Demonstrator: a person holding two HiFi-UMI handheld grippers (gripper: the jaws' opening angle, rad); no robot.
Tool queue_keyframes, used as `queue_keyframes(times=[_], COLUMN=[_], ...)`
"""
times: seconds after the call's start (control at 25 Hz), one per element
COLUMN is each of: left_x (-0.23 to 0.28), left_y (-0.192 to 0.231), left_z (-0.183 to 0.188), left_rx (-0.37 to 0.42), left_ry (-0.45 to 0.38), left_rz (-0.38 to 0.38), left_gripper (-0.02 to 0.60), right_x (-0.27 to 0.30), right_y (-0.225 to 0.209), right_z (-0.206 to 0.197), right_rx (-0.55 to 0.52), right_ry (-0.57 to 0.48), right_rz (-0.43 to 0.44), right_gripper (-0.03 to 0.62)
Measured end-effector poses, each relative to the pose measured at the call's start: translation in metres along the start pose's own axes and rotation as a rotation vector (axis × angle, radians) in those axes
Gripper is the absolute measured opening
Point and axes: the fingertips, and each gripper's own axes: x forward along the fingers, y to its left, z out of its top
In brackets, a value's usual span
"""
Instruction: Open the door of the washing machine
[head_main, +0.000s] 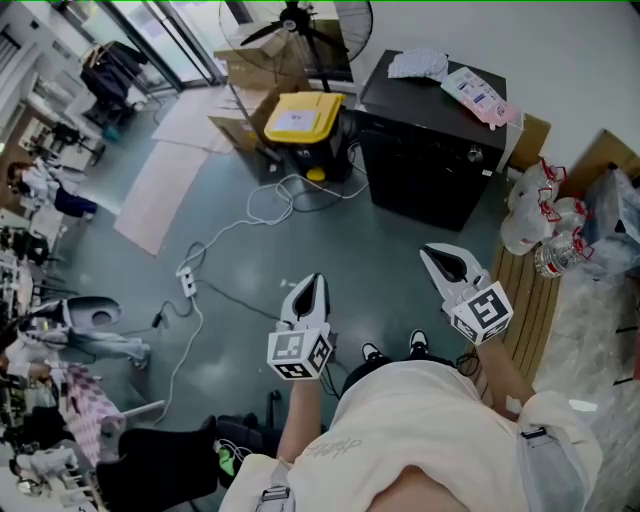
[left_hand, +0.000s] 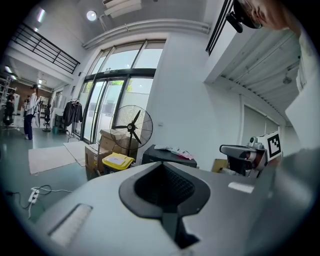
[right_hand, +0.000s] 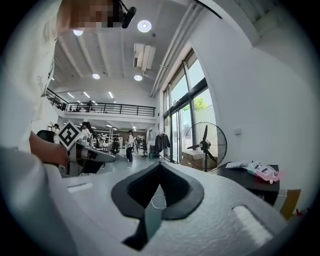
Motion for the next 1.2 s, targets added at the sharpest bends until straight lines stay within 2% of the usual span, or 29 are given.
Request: queue_keyframes(times=[0.2, 0.28, 0.44, 0.52, 0.68, 1.04, 1.2], left_x=[-0.001, -0.003, -0.01, -0.011, -0.009, 0.013, 0.038], left_y=[0.012, 0.016, 0.03, 0.036, 0.048, 0.081, 0.093], left_z=[0.002, -0.001, -0.005, -0.008, -0.015, -0.03, -0.019], left_rx=[0.016, 0.014, 0.005, 0.01, 0.001, -0.062, -0.039], left_ry=[-0.004, 0.004, 0.004, 0.002, 0.003, 0.041, 0.056], left_rz=[-0.019, -0.035, -0.055, -0.072, -0.086, -0.042, -0.018], left_gripper=[0.021, 0.056, 0.069, 0.106, 0.138, 0.137, 0.135], right_x=[0.01, 0.013, 0.024, 0.028, 0.035, 0.074, 0.105], right_y=[0.008, 0.012, 0.024, 0.03, 0.036, 0.025, -0.004], right_z=[0.002, 0.001, 0.004, 0.004, -0.004, -0.012, -0.026], right_rx=[-0.005, -0.002, 0.009, 0.001, 0.003, -0.007, 0.044], right_ry=[0.004, 0.01, 0.007, 0.008, 0.039, 0.091, 0.086], right_rz=[-0.021, -0.029, -0.046, -0.053, -0.063, -0.021, -0.005], right_gripper=[0.002, 0.002, 0.002, 0.002, 0.002, 0.002, 0.002])
